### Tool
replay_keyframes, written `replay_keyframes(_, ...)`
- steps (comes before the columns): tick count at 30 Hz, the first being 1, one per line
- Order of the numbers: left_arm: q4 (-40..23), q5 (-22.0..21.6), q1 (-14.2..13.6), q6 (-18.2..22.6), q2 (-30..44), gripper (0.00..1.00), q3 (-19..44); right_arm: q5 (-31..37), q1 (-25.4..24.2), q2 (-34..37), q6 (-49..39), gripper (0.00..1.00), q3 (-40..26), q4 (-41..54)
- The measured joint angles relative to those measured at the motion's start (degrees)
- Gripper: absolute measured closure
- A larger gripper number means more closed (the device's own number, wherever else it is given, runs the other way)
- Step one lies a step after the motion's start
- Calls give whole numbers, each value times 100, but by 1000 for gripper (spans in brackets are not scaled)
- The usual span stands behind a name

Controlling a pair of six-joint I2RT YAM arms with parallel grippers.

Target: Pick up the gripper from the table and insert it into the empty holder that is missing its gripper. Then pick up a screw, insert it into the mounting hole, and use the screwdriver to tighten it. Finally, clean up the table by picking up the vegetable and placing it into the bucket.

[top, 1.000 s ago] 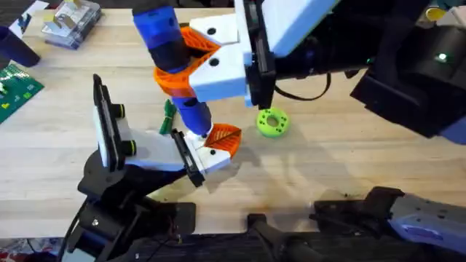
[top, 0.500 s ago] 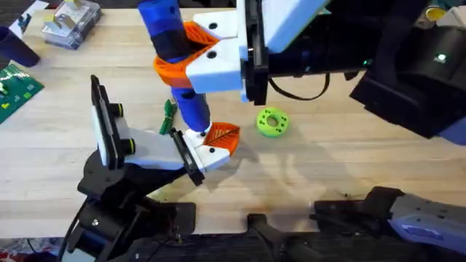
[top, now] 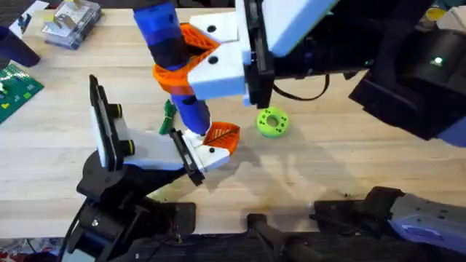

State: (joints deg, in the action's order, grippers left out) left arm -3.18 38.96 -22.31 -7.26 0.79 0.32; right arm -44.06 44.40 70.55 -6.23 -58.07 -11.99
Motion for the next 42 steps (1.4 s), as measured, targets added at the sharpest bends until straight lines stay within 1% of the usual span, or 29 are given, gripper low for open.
replay_keyframes(4,-2,6,0,35,-50,983,0,-148,0,-97,-21,977,56,-51)
replay_keyframes(7,-7,7,0,36,-49,983,0,-191,-2,-130,29,977,58,-316)
replay_keyframes(11,-7,7,0,36,-49,983,0,-160,-7,-209,156,977,45,-564)
replay_keyframes(16,-9,15,0,36,-49,983,0,-66,-15,-219,272,977,-10,-562)
replay_keyframes(20,-9,22,0,36,-49,983,0,22,-168,-221,272,977,-30,-319)
replay_keyframes(23,-7,24,0,36,-49,983,0,222,-496,-223,90,977,-45,191)
replay_keyframes(27,-9,24,0,36,-49,983,0,808,-1094,-224,-485,977,-69,1197)
replay_keyframes(30,-9,26,0,36,-49,983,0,1566,-1484,-218,-1164,977,-83,2052)
replay_keyframes(34,-9,24,0,36,-49,983,0,2703,-1799,-6,-2229,977,-102,2904)
replay_keyframes(37,-9,24,0,36,-49,983,0,3496,-1923,393,-2998,977,-109,3211)
replay_keyframes(42,-9,26,0,36,-49,983,0,4612,-2021,1250,-4151,977,-115,3255)
